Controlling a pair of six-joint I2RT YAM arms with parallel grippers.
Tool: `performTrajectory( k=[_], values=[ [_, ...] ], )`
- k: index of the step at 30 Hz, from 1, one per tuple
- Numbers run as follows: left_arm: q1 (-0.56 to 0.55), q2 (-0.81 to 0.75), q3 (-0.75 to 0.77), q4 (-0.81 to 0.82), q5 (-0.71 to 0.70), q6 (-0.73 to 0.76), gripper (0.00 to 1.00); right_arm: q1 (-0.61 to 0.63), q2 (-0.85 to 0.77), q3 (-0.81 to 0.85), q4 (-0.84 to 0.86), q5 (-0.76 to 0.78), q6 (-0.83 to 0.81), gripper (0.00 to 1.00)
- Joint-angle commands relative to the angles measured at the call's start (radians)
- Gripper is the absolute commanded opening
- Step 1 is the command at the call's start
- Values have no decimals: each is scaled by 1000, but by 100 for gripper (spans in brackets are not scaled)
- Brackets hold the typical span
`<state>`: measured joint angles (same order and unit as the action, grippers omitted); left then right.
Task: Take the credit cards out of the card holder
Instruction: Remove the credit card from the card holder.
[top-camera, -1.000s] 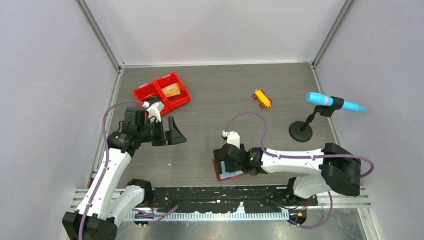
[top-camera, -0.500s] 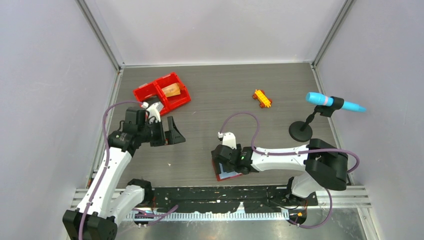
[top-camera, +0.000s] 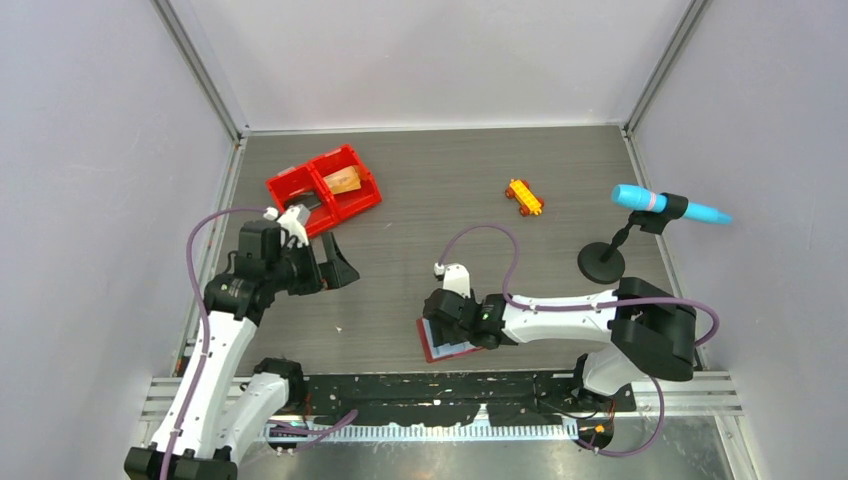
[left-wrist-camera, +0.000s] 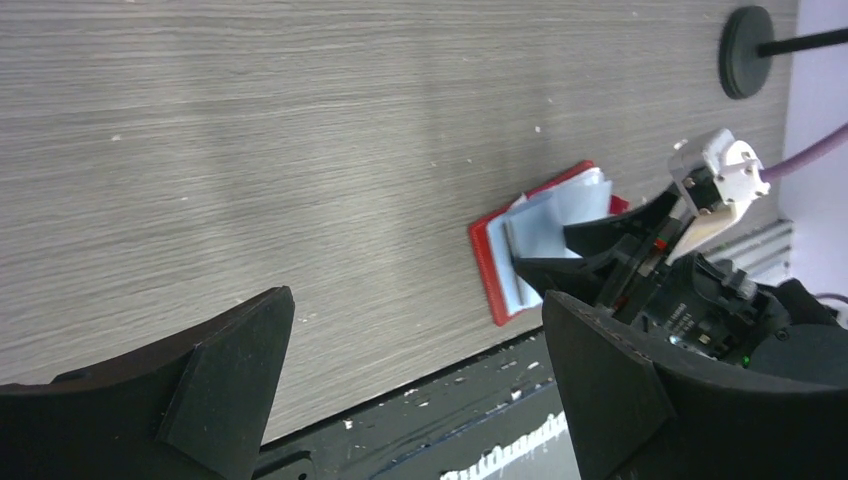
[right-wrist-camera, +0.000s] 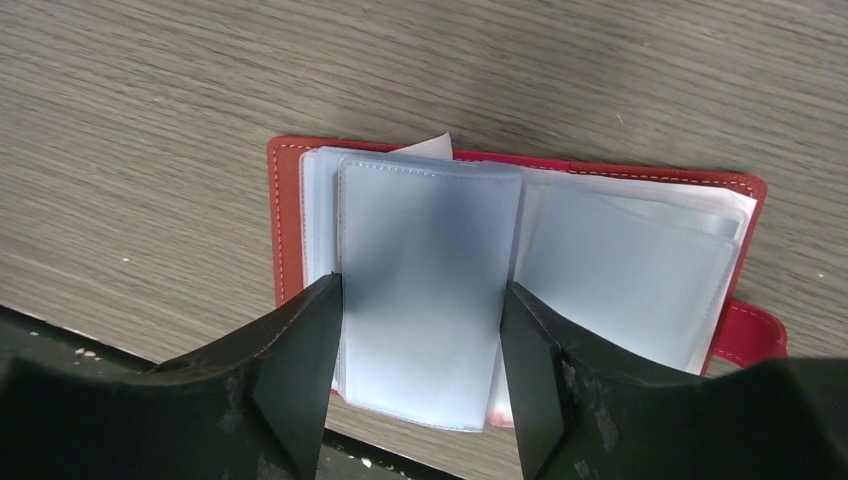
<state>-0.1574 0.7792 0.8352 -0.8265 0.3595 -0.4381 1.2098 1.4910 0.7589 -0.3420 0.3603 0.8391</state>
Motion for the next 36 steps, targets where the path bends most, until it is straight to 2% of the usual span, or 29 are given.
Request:
performTrajectory(
  k=[1, 5, 9, 14, 17, 22, 31, 36],
  values=[
    [3, 24, -25, 90, 185, -28, 98, 5, -49, -3, 88, -12, 27, 58],
    [-5, 49, -91, 190, 297, -102, 93, 5, -65, -18, 154, -47, 38, 56],
    [-57, 80, -109, 213, 281, -127, 89, -3, -84, -50, 215, -71, 55, 50],
    [-115, 124, -148, 267, 259, -171, 83, -24, -118, -123, 314, -119, 72, 47],
    [-136, 163, -184, 326, 266, -208, 79, -52, -136, -177, 428, -166, 93, 46],
    [-195, 236, -214, 401, 254, -239, 72, -74, -169, -239, 485, -189, 105, 43],
    [-234, 308, -208, 433, 226, -249, 70, -82, -278, -256, 336, -78, 92, 51],
    [-234, 324, -213, 441, 229, -251, 69, -82, -333, -242, 129, 35, 102, 51]
  ],
)
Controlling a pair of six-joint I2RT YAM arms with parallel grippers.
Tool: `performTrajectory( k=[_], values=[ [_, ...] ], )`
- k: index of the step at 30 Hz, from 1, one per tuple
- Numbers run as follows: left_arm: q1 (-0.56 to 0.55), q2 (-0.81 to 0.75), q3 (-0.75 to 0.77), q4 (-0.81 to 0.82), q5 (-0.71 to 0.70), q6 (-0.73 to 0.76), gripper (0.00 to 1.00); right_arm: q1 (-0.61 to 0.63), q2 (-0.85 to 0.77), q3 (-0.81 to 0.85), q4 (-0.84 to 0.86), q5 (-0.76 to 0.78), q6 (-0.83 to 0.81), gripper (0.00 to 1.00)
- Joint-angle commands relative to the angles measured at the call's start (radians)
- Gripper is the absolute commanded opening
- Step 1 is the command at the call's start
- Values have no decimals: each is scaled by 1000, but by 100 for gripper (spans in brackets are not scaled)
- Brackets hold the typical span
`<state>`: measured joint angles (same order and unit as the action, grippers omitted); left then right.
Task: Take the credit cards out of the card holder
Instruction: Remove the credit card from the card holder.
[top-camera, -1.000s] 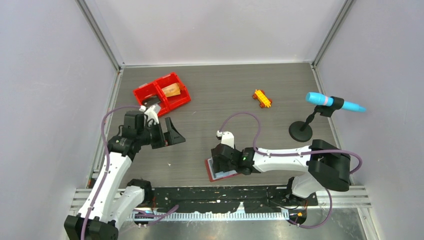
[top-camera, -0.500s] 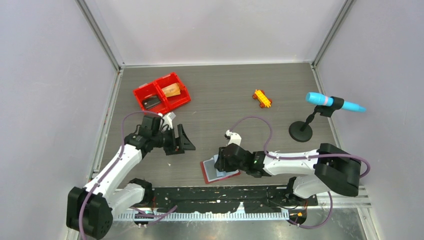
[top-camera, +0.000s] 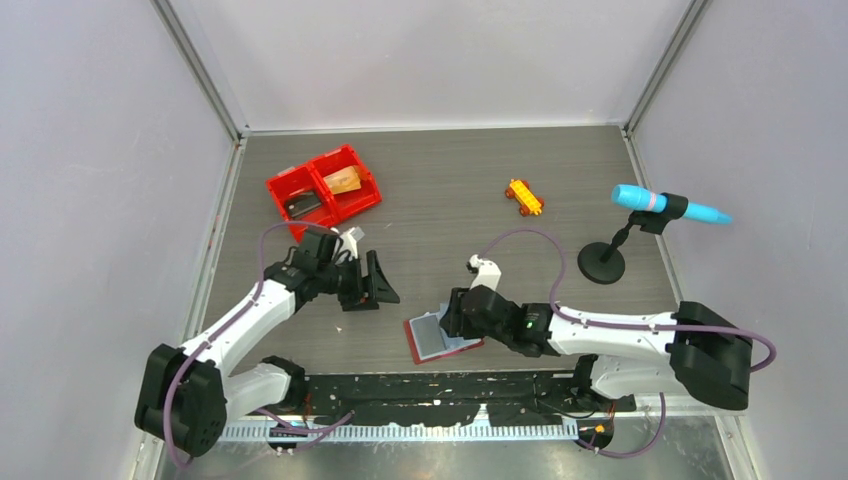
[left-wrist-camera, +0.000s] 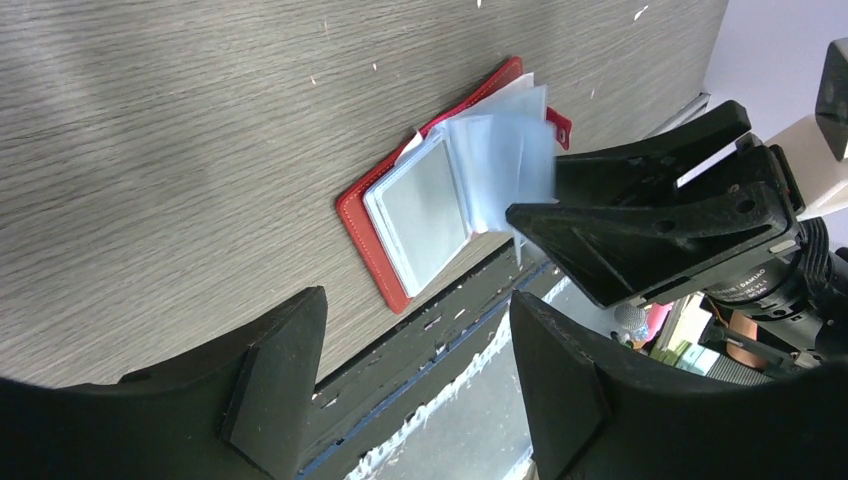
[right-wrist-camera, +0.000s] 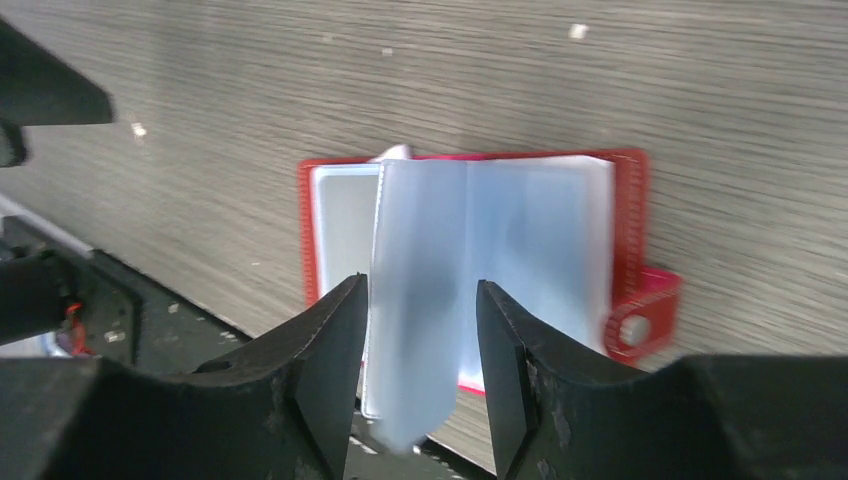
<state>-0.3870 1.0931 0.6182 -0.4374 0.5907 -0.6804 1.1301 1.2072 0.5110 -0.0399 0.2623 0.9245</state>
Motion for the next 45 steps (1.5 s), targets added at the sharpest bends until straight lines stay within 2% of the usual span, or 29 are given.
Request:
performTrajectory(
  k=[1, 5, 9, 12, 16, 23, 26, 27, 29, 34, 45],
  values=[
    [-4, 8, -1, 56, -5, -8, 70, -3, -56, 21, -204, 166, 21, 51],
    [-4, -2, -10, 45, -13, 0, 69, -3, -117, 73, -424, 263, 43, 51],
    [-4, -25, 5, 0, -51, 24, 69, -3, -180, 131, -525, 301, 43, 51],
    [-4, -49, 11, -24, -83, 38, 69, -2, -195, 169, -487, 237, -19, 51],
    [-4, -86, 15, -49, -107, 44, 71, 5, -175, 193, -351, 115, -73, 53],
    [-6, -178, 53, -137, -199, 83, 76, 39, -6, 241, -247, 43, -97, 60],
    [-4, -204, 47, -146, -257, 94, 79, 49, 73, 251, -215, 21, -106, 68],
    [-3, -205, 45, -148, -259, 96, 79, 49, 90, 260, -220, 22, -101, 74],
    [-3, -200, 44, -147, -246, 96, 79, 51, 137, 276, -235, 25, -99, 77],
    [-3, -174, 30, -121, -212, 87, 80, 60, 240, 295, -195, -9, -115, 75],
    [-3, -141, 19, -97, -190, 83, 80, 100, 402, 395, -276, 27, -130, 74]
  ],
)
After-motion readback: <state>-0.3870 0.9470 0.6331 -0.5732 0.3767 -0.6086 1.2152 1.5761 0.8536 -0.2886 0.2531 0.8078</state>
